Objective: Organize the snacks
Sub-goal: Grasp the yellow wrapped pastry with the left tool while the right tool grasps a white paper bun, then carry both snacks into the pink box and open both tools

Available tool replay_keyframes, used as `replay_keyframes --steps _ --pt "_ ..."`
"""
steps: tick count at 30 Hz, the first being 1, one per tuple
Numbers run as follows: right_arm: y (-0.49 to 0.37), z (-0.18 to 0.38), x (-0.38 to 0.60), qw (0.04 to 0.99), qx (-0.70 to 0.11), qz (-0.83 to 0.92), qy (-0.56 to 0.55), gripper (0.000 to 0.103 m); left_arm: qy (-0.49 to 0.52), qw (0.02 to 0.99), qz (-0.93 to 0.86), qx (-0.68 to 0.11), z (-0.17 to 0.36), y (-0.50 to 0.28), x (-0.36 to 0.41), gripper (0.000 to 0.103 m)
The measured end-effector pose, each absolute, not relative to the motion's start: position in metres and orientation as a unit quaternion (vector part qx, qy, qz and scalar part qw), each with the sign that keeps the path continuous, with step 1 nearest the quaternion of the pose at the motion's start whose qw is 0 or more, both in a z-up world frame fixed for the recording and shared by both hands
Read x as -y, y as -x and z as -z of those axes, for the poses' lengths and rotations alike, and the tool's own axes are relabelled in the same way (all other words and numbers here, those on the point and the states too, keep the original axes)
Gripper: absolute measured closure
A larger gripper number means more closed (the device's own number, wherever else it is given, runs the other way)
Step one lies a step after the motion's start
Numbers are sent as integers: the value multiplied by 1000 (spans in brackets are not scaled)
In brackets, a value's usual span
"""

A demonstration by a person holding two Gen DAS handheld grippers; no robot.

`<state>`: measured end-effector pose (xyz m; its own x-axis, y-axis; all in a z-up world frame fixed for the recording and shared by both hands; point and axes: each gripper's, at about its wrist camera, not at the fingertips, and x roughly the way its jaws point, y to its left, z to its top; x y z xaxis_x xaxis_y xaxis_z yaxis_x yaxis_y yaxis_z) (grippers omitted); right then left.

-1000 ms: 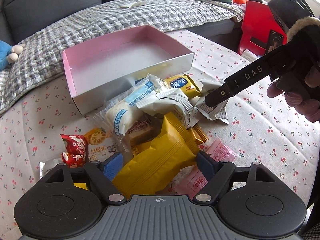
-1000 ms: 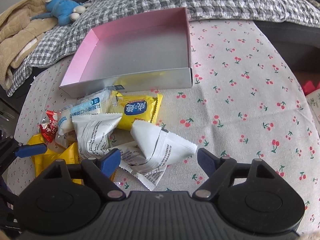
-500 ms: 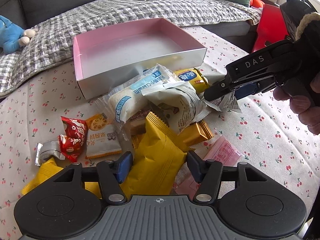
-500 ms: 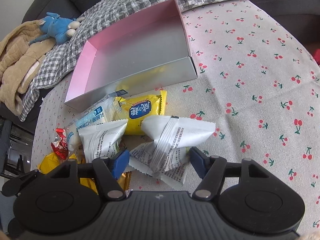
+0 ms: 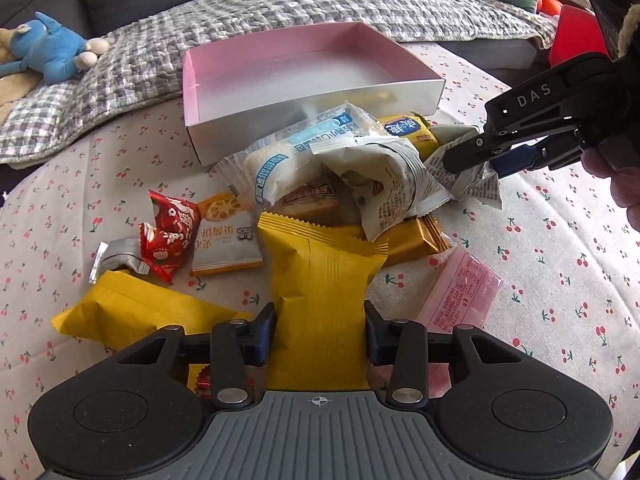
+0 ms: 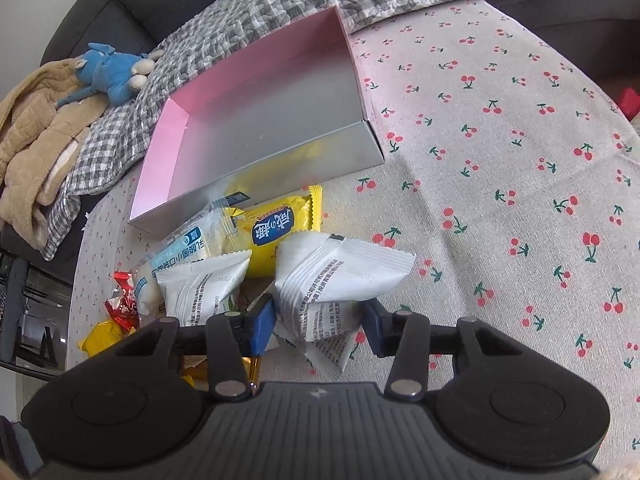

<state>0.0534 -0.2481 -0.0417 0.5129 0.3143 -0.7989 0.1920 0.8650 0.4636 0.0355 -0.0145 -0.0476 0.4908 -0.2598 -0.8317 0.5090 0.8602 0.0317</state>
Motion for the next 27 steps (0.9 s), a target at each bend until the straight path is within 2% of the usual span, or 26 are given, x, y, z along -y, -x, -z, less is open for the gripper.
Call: replay_keyframes --steps 3,16,27 --pt "-52 40 248 833 -490 -38 -252 65 -123 859 223 -444 40 -33 13 64" --pt "-39 19 258 842 -465 -43 -271 66 -82 888 206 -404 3 -28 5 64" --pt "-62 -2 267 858 -420 -47 -294 66 -79 905 173 -381 -14 -75 28 64"
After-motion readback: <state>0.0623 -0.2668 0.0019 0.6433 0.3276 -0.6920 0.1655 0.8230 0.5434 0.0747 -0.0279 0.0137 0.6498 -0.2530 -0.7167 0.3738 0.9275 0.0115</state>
